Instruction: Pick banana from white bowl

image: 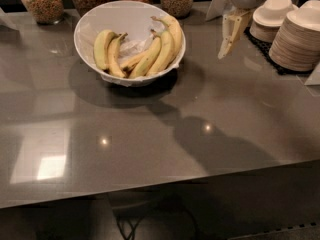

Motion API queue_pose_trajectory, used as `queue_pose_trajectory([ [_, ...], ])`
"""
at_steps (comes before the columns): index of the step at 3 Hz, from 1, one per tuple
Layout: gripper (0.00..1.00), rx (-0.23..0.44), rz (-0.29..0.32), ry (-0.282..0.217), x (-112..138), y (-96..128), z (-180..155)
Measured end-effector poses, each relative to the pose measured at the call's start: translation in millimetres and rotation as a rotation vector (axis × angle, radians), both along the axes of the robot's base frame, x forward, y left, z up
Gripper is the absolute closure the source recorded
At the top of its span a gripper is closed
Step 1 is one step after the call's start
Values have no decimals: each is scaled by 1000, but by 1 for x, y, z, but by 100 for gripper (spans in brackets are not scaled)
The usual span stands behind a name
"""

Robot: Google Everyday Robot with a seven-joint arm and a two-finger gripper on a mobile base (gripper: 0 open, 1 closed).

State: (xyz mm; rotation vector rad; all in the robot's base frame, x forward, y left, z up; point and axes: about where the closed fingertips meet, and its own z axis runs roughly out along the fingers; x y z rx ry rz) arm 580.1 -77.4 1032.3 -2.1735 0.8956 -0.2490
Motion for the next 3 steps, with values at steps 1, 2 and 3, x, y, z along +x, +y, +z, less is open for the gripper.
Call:
queue_pose_trajectory([
  [1,0,-57,89,-72,6,11,2],
  [2,0,-175,269,-180,21,36,-3],
  [3,0,-251,416,-255,30,54,-13],
])
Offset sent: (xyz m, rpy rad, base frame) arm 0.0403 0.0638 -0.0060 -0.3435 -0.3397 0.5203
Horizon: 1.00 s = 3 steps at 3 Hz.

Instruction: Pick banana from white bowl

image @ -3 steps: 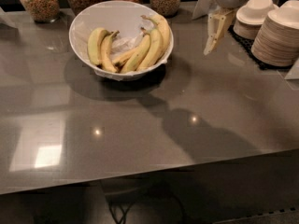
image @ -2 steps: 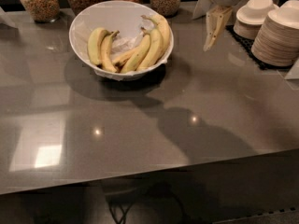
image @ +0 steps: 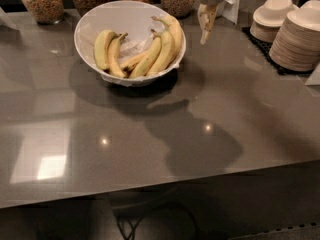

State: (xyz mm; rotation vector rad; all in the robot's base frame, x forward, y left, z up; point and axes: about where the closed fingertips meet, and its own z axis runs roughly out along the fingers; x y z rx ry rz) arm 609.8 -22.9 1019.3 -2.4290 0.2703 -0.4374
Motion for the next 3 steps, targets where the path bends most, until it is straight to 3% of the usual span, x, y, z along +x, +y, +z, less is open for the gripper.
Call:
queue_pose_trajectory([
  [1,19,-41,71,-35,5,8,-10],
  [3,37,-75,94,-58,16,6,-29],
])
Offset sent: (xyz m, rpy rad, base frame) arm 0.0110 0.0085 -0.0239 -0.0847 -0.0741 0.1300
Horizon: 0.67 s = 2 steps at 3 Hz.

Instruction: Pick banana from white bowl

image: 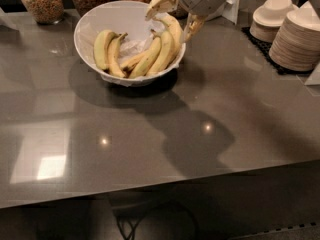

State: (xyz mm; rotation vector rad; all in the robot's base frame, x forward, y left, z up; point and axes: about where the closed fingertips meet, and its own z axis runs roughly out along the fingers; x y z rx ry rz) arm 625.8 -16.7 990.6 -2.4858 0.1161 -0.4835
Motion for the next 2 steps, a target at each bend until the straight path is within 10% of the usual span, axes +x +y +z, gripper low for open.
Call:
queue_pose_trajectory([
  [2,59,-20,-16,3,13,-5,-17],
])
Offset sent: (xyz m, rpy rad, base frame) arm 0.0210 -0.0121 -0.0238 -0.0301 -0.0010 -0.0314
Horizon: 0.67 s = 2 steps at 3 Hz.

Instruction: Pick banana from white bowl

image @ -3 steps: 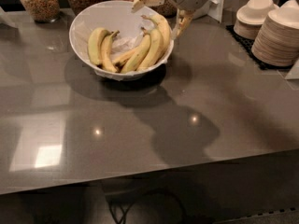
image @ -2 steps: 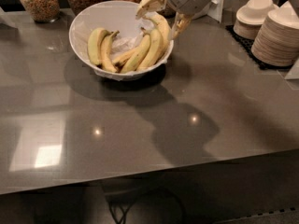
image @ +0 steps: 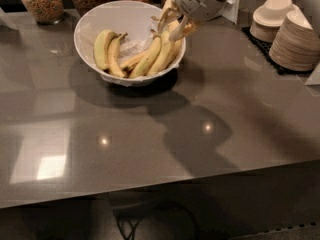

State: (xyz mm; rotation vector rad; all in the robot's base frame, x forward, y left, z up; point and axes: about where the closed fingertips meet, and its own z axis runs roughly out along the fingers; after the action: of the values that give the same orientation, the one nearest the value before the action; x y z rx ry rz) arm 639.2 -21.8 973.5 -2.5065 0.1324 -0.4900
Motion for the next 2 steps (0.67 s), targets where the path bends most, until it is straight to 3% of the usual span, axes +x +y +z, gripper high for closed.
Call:
queue_pose_trajectory([
  [1,40,-14,-13,16,15,-3,-15],
  [2,31,-26,-24,32,25,-6,-27],
])
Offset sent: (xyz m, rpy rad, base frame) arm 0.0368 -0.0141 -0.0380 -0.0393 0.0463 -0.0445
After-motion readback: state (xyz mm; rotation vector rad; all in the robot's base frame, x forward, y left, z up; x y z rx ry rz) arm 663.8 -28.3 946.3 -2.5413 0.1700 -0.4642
